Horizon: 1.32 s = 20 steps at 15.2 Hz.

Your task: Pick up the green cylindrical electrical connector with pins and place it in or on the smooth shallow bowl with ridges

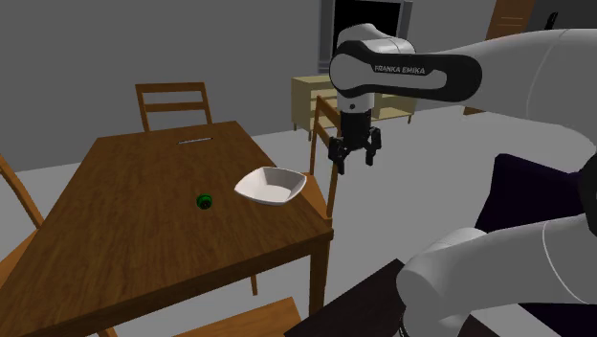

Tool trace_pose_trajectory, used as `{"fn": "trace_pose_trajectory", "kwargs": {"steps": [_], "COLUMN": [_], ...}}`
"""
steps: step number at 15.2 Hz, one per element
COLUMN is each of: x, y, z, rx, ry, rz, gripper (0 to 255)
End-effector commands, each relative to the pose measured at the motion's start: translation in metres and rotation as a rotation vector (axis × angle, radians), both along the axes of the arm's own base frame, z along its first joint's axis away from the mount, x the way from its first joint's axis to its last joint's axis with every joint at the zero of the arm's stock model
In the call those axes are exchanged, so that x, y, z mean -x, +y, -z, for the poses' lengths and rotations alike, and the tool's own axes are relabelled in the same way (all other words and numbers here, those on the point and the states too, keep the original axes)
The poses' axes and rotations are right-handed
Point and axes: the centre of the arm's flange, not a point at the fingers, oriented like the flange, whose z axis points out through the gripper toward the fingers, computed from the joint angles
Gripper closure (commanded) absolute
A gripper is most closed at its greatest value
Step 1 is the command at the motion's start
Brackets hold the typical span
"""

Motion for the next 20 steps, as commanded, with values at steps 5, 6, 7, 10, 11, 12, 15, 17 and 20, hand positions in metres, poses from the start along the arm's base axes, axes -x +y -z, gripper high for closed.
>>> {"fn": "trace_pose_trajectory", "kwargs": {"steps": [5,6,7,10,11,12,15,17,20], "x": [-0.030,-0.038,-0.046,-0.068,-0.075,-0.083,-0.105,-0.119,-0.141], "y": [0.038,0.048,0.057,0.087,0.096,0.106,0.136,0.156,0.186], "z": [0.012,0.015,0.018,0.027,0.030,0.032,0.040,0.045,0.052], "rx": [-0.003,-0.004,-0.005,-0.007,-0.008,-0.009,-0.012,-0.013,-0.016], "ry": [-0.021,-0.026,-0.031,-0.047,-0.052,-0.058,-0.073,-0.084,-0.099], "rz": [-0.017,-0.022,-0.026,-0.039,-0.043,-0.048,-0.061,-0.070,-0.083], "gripper": [0,0,0,0,0,0,0,0,0]}}
